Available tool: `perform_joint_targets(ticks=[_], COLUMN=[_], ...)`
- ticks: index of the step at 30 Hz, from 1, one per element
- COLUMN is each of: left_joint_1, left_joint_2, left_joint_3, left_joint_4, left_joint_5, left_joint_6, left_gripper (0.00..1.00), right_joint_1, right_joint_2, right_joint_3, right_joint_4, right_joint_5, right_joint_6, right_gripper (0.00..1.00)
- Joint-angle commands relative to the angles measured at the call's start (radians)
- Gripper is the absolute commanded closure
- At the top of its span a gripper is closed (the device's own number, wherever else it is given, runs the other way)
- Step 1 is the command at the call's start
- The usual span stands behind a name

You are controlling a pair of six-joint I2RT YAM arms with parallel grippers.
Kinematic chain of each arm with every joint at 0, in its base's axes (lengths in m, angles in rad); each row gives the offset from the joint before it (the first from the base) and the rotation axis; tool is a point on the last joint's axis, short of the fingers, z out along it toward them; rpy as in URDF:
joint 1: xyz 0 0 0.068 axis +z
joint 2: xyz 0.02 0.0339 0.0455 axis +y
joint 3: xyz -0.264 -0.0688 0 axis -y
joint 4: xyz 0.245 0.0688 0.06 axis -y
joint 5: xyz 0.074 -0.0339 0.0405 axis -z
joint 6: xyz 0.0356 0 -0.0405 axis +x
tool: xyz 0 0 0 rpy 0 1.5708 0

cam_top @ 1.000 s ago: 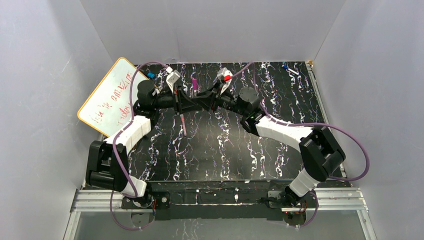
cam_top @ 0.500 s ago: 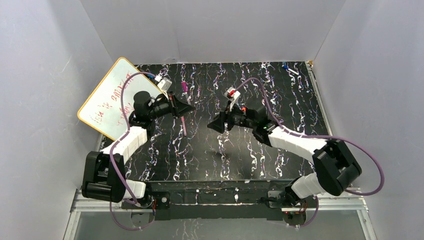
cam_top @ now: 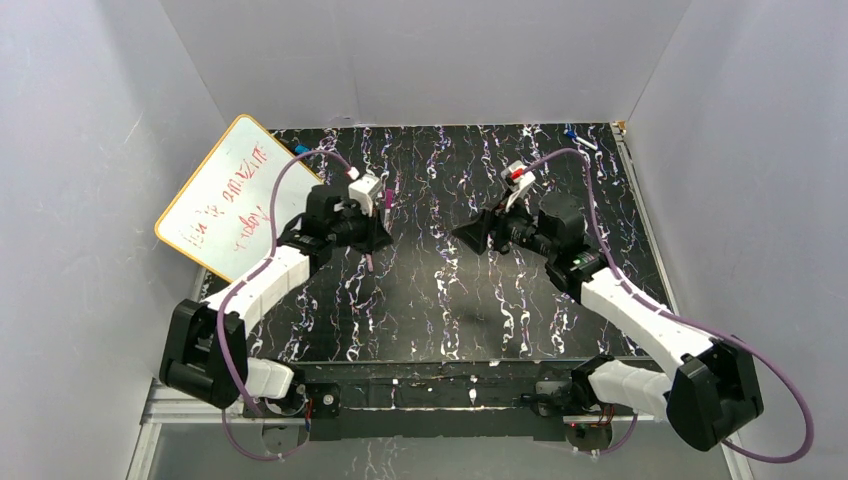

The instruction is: Insert the pens into the pen caps

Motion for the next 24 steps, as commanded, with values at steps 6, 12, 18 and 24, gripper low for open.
perform_joint_targets(ticks=[6, 12, 18, 24], left_joint_1=[-0.082, -0.11, -0.134, -0.144], left_joint_2=[0.145, 0.265, 0.362, 0.435], left_joint_3=[0.063, 0.143, 0.243, 0.321], left_joint_4=[-0.205, -0.269, -0.345, -0.423], left_joint_5=[-0.272, -0.33, -0.385, -0.429], left_joint_6=[-0.072, -0.12, -0.143, -0.148], left_gripper=[1.0, 1.0, 1.0, 0.94], right_joint_1=[-0.017, -0.019, -0.024, -0.027], right_joint_2=[-0.103, -0.131, -0.17, -0.208], right_joint_3=[-0.02, -0.04, -0.058, -0.072], right_joint_4=[-0.109, -0.144, -0.168, -0.188], right_joint_5=[0.087, 0.098, 0.107, 0.117], right_joint_6=[-0.021, -0.023, -0.024, -0.033], right_gripper=[0.26, 0.25, 0.24, 0.24])
